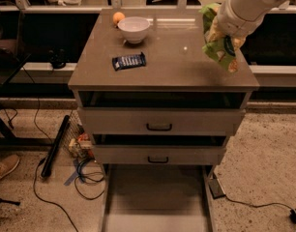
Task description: Place green rice chip bag into bottom drawer
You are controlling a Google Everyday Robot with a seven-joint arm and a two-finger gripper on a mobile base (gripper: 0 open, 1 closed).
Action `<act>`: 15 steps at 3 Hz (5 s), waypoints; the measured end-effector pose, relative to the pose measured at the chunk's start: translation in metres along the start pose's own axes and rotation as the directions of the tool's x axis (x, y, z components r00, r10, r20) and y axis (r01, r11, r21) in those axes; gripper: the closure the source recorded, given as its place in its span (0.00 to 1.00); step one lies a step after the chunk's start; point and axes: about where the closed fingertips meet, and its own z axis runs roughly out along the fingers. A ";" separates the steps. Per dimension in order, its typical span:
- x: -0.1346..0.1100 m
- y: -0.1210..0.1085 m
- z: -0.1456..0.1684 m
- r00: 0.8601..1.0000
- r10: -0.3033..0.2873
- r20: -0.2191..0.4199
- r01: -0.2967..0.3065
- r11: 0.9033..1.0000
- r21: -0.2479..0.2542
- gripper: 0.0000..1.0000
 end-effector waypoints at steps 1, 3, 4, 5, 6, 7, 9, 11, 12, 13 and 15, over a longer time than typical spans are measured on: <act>0.000 0.002 0.000 1.000 -0.002 -0.001 0.002 1.000 -0.001 1.00; 0.080 0.041 -0.026 0.955 -0.296 -0.002 0.293 0.948 -0.123 1.00; 0.176 0.059 -0.016 0.849 -0.520 -0.094 0.505 0.851 -0.147 1.00; 0.186 0.050 -0.006 0.851 -0.510 -0.126 0.492 0.858 -0.146 1.00; 0.198 0.074 0.017 0.812 -0.563 -0.155 0.548 0.826 -0.129 1.00; 0.267 0.065 0.099 0.728 -0.620 -0.292 0.619 0.778 -0.107 1.00; 0.423 0.042 0.276 0.592 -0.609 -0.529 0.580 0.777 -0.245 1.00; 0.463 0.028 0.301 0.550 -0.592 -0.589 0.552 0.787 -0.276 1.00; 0.482 0.030 0.357 0.571 -0.605 -0.555 0.509 0.791 -0.339 1.00; 0.501 0.033 0.418 0.610 -0.595 -0.523 0.454 0.804 -0.384 1.00; 0.537 0.017 0.513 0.752 -0.440 -0.491 0.261 0.882 -0.392 0.59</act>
Offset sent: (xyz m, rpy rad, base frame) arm -0.0882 0.0641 -0.0158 -0.0273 -0.0750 0.4418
